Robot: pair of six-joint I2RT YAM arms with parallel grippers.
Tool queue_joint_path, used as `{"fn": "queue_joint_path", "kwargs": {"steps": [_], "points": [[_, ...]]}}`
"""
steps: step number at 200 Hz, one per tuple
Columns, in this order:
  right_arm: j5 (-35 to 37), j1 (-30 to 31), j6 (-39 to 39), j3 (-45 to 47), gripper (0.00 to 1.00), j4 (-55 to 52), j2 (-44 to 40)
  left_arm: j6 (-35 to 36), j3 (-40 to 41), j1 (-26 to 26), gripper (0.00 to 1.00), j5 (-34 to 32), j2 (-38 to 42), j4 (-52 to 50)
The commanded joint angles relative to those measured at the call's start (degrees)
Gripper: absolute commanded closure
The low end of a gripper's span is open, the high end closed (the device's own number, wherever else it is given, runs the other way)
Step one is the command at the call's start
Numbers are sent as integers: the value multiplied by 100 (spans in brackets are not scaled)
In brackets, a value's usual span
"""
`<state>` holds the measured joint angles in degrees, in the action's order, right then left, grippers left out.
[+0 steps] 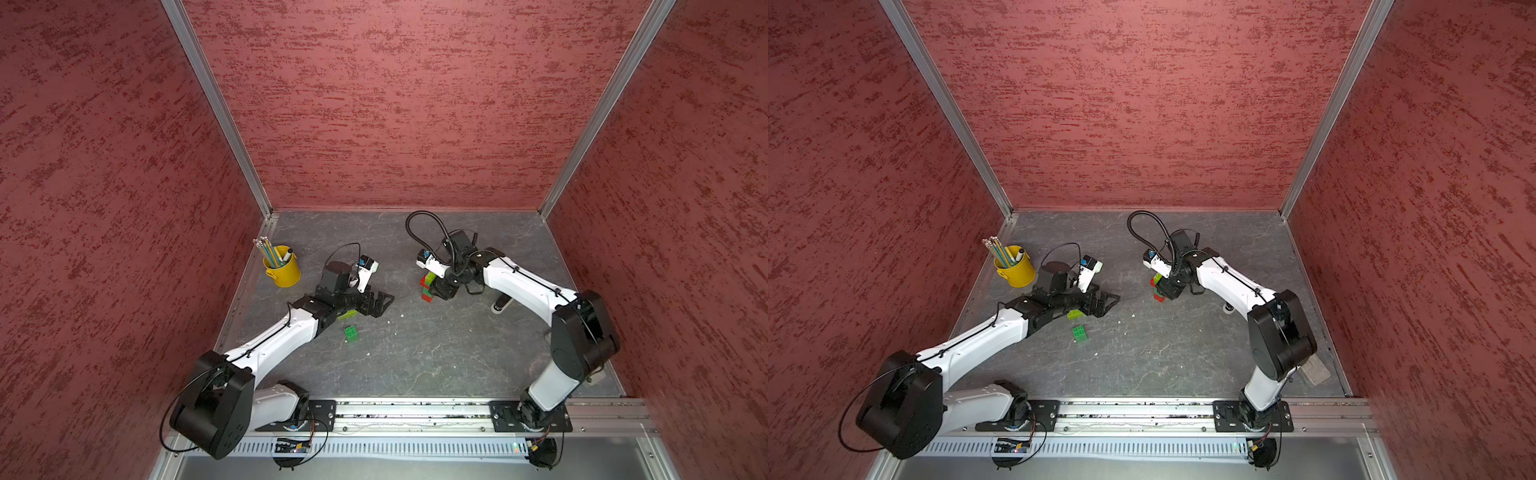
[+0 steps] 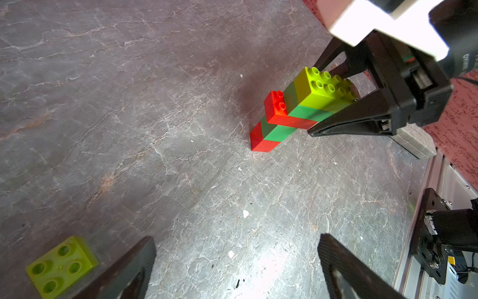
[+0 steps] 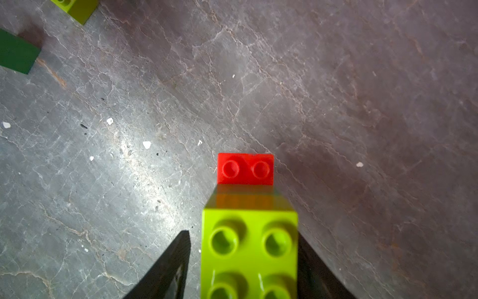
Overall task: Assemble a spoon with lego
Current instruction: Assemble the lego brick with the lego brick.
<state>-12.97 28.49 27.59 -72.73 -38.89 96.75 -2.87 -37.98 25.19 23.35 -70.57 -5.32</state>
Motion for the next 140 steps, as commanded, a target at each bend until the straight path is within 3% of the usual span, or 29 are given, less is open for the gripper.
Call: {"fn": "queue_joint_path", "kwargs": {"steps": [1, 30, 140], "points": [[174, -5, 10, -195, 28, 4, -60, 116, -155, -5, 0, -76, 172, -116], [628, -16, 240, -67, 17, 50, -41, 144, -189, -23, 0, -82, 227, -237], [1079, -234, 598, 107, 15, -11, -77, 113, -263, -23, 0, -235, 349, -566]]}}
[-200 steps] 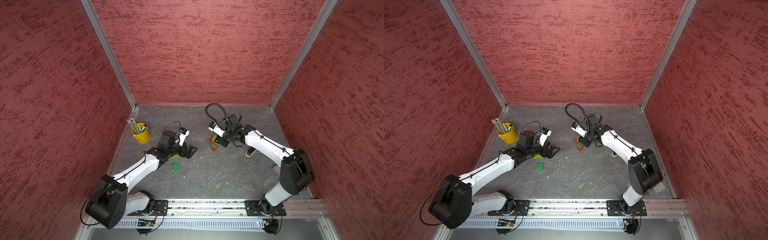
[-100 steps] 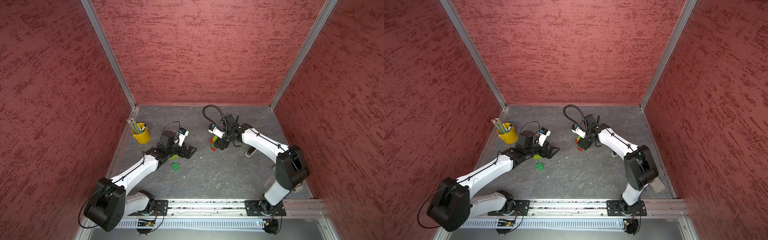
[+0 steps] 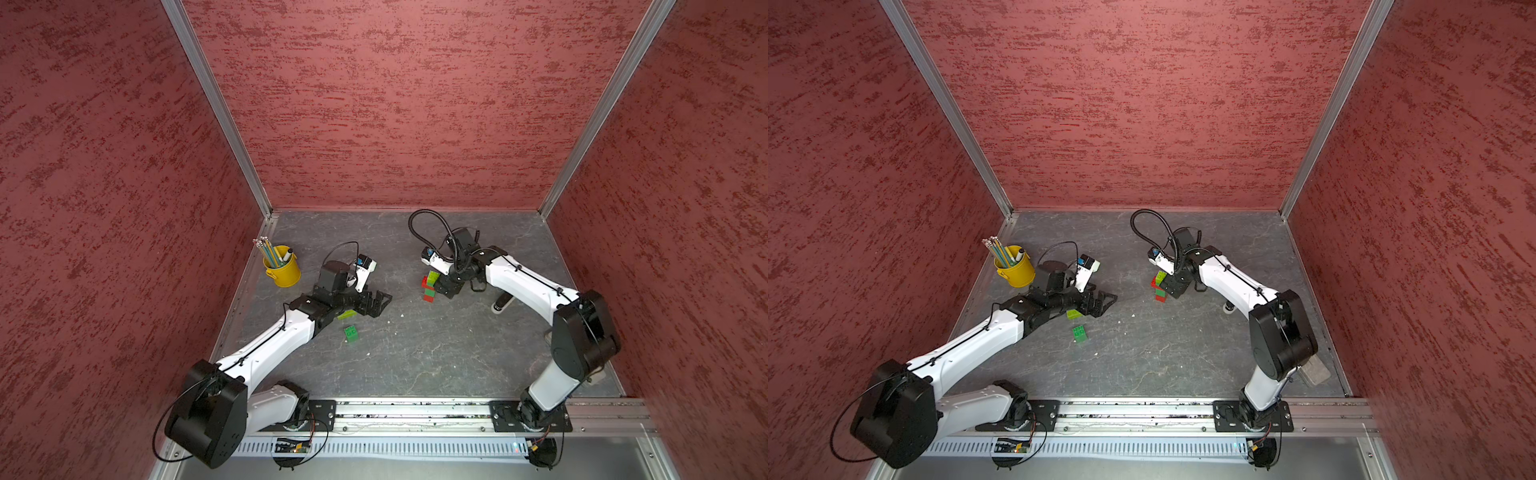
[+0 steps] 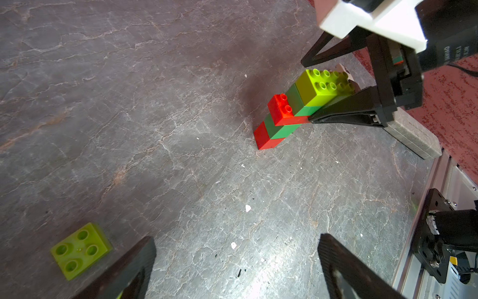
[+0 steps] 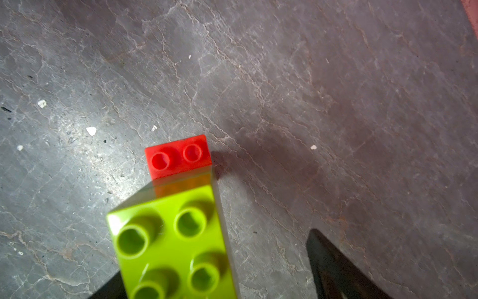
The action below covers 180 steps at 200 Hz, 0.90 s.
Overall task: Assemble a spoon with lego
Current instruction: Assemble the lego brick with the lego brick, then pick up the lego brick from the center of the board.
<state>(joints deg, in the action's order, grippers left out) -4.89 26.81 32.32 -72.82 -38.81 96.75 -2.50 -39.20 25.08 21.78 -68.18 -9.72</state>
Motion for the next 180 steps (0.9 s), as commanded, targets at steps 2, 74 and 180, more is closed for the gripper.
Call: {"fn": "queue_joint_path", "kwargs": {"steps": [2, 74, 180], "points": [[258, -69, 121, 111, 15, -21, -77, 75, -141, -12, 0, -77, 112, -136], [22, -82, 126, 169, 1, -30, -272, 40, -250, -29, 0, -199, 173, -457], [-656, -97, -623, 1219, 1, 700, -2421, -340, -2119, 316, 0, -1818, 206, -4851]]}}
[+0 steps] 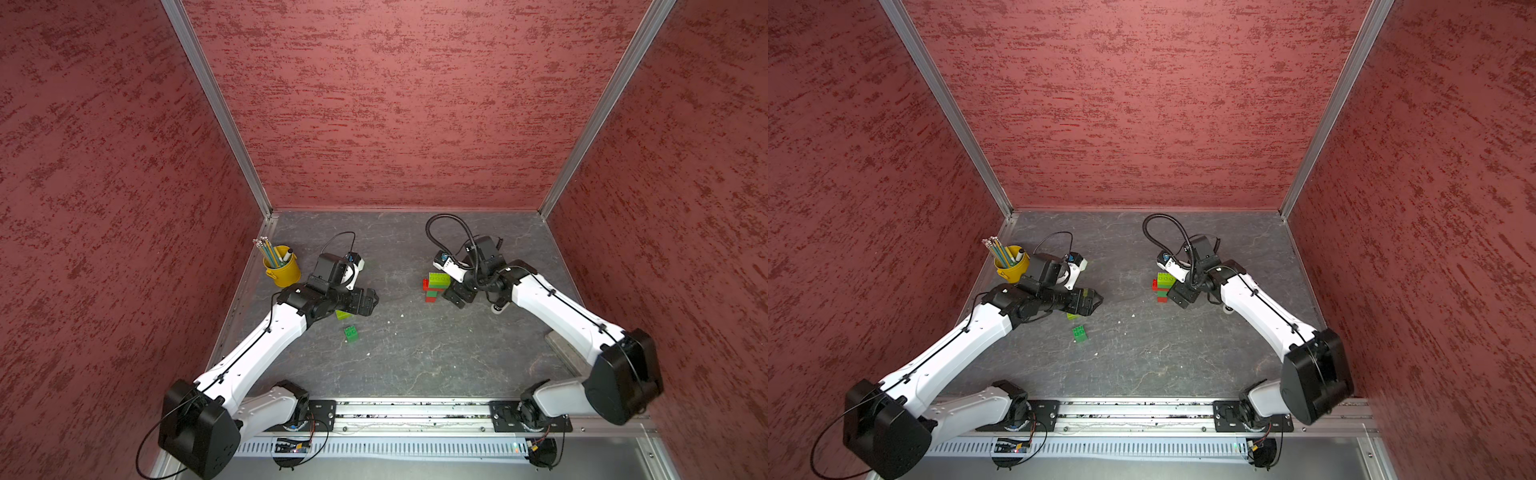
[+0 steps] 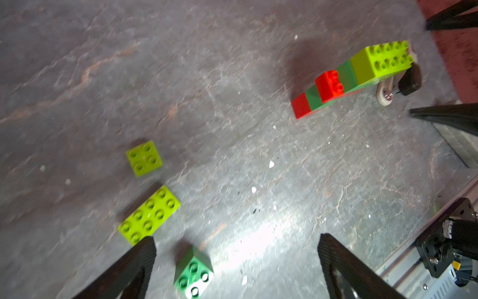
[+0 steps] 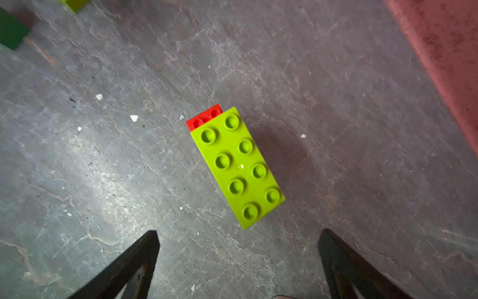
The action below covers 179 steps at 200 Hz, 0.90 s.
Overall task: Assemble a spoon with lego
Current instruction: Pick up the lego brick from the center of the board.
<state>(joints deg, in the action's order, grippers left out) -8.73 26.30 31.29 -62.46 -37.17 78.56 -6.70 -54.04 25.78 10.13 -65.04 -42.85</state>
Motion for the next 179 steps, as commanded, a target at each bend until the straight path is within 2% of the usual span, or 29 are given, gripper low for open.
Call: {"fn": "queue_joint_path", "kwargs": {"steps": [1, 28, 44, 60, 79, 97, 108, 125, 160, 179], "points": [[-284, -55, -550, 195, 1, 575, -630, 94, -669, 258, 0, -657, -121, -1584], [-665, -369, -1839, 773, 1, 1611, -1343, 475, -1866, 303, 0, -844, -803, -2814], [-525, -540, -2325, 818, 1, 1793, -1369, 1075, -2388, 445, 0, -902, -1147, -3419], [-483, -695, -2504, 726, 1, 1808, -1206, 1824, -2499, 547, 0, -966, -1279, -3712], [-376, -829, -2471, 786, 1, 1928, -1118, 2259, -2017, 632, 3, -1009, -1194, -3421], [-401, -990, -2476, 823, 1, 2041, -1117, 2383, -1337, 862, 8, -1123, -1025, -2841], [-443, -1128, -2552, 867, 1, 2165, -1182, 2459, -873, 1011, 10, -1437, -851, -2361], [-566, -1307, -2736, 974, 1, 2416, -1284, 2673, -226, 1082, 11, -1393, -490, -1722], [-632, -1365, -2766, 1064, 1, 2468, -1339, 3531, 712, 1010, 11, -816, 76, -959], [-588, -1364, -2773, 1051, 1, 2417, -1296, 3862, 867, 676, 12, -401, 31, -790]]}}
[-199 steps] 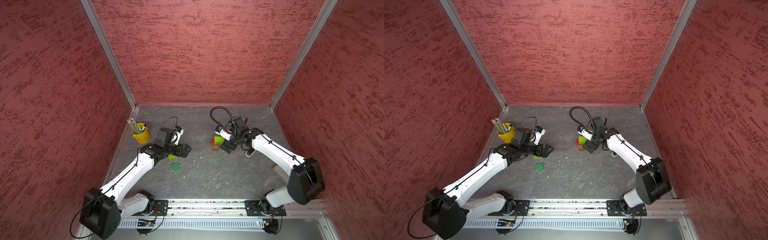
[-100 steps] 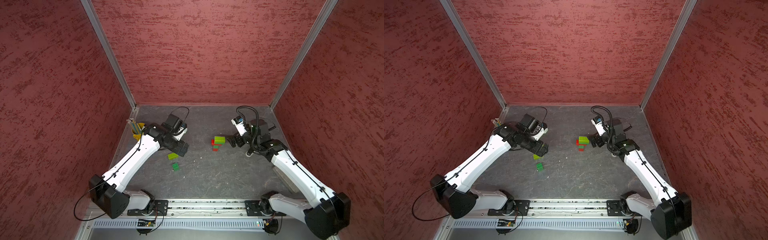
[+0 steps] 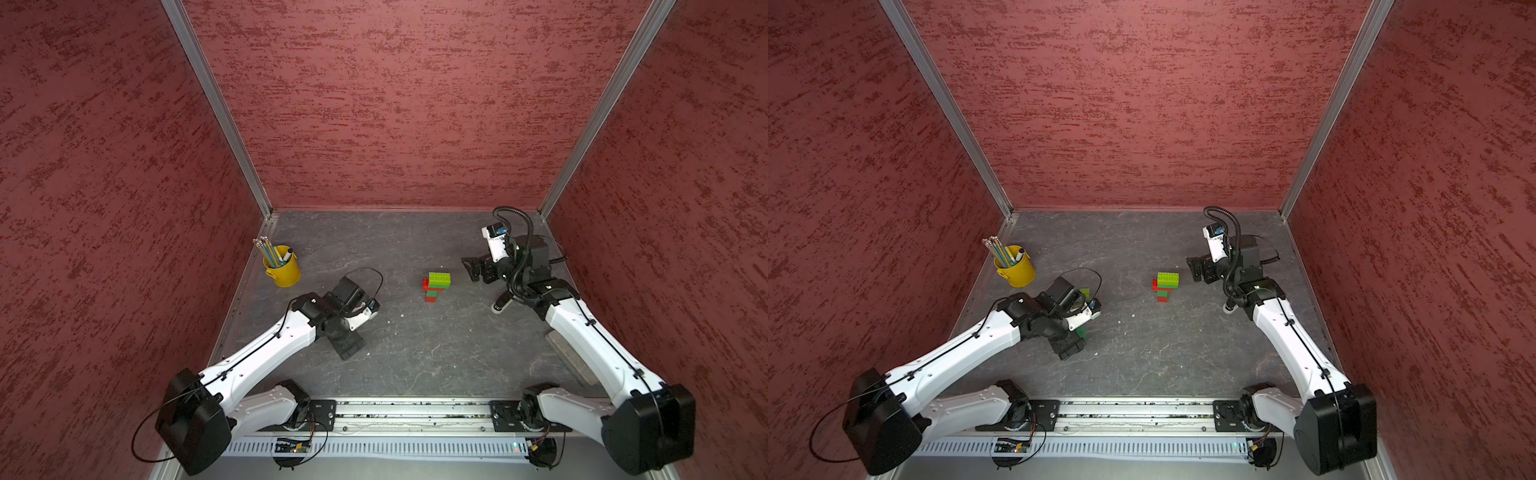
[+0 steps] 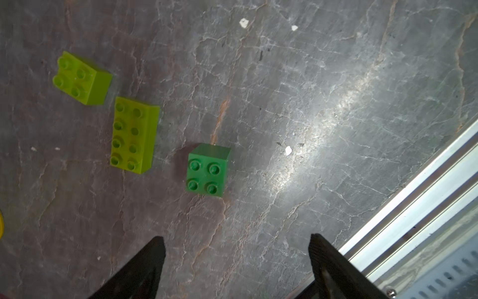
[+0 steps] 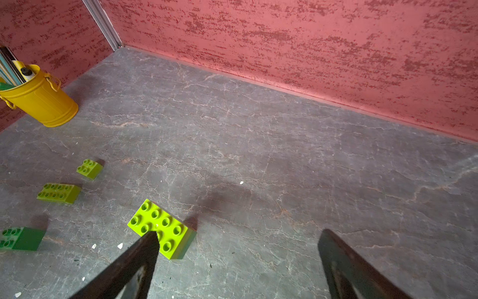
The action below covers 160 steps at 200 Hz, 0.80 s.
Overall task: Assemble a spoon with lego
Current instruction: Pick up the lego brick from the center of the board.
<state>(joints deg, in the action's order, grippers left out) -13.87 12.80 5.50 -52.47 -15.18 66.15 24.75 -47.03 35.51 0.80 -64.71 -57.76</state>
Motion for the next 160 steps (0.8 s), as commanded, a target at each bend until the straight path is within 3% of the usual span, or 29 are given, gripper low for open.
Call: {"fn": "queue_joint_path", "kwargs": {"steps": [1, 44, 56, 160], "points": [[-69, -9, -196, 52, 1, 218, -52, 738, 171, -320, 12, 574, -4, 707], [114, -23, -132, 55, 1, 139, -19, 1043, 314, -632, 15, 796, -344, 967], [111, -23, -110, 44, 1, 114, -18, 1009, 264, -710, 20, 824, -517, 950], [52, -23, -93, -17, 1, 51, 117, 857, 129, -747, 32, 540, -1161, 1250]]}}
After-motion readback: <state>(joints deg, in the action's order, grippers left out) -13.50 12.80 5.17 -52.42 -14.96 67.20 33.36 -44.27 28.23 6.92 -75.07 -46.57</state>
